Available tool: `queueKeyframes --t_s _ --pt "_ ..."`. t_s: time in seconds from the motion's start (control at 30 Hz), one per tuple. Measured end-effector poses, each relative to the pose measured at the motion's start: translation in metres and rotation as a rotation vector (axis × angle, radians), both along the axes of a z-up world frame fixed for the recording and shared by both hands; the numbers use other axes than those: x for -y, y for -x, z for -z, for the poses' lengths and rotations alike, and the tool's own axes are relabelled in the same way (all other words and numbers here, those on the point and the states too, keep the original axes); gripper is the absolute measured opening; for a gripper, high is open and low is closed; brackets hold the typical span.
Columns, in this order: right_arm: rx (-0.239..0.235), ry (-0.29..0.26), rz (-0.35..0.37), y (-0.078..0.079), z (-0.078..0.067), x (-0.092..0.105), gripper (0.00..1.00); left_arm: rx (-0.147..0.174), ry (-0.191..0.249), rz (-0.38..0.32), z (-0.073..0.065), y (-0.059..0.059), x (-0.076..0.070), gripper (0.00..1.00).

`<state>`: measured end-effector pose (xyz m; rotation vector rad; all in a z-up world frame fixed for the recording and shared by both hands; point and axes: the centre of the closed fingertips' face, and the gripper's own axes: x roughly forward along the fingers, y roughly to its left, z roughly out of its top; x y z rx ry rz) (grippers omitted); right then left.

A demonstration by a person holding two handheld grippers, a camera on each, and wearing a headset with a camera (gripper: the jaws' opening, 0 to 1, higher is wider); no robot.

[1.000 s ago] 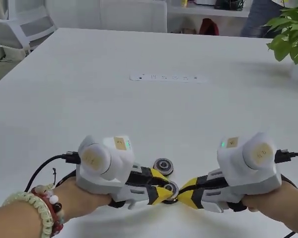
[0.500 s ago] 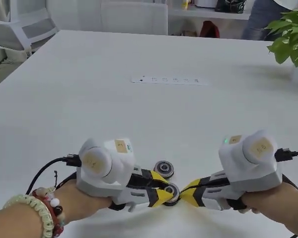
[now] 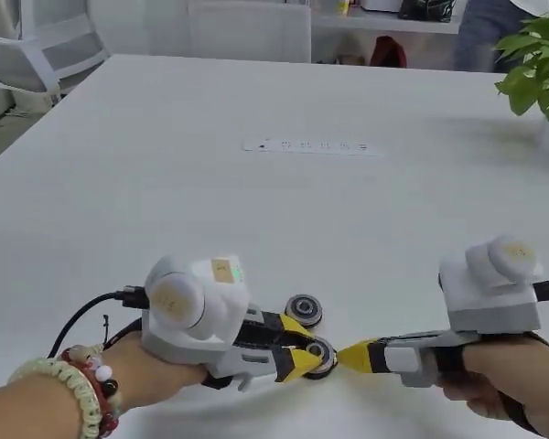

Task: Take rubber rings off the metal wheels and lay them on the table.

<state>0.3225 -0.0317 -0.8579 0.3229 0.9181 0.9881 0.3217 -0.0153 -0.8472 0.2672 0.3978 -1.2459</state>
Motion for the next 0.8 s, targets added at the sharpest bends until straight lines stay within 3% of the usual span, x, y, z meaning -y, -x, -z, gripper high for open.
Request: queueKeyframes --t_s 0.07,0.33,0.8 --pt "-0.024 -0.037 0.022 0.000 -0.004 -0.002 0.00 0.001 0.004 0.000 0.000 0.000 0.000 0.14" --pt "-0.052 -0.036 0.040 0.008 -0.009 -0.009 0.00 0.002 0.014 -0.001 0.000 0.000 0.000 0.14" --pt "-0.034 -0.002 0.047 0.005 -0.014 -0.012 0.00 0.012 0.012 -0.009 0.000 -0.002 -0.001 0.14"
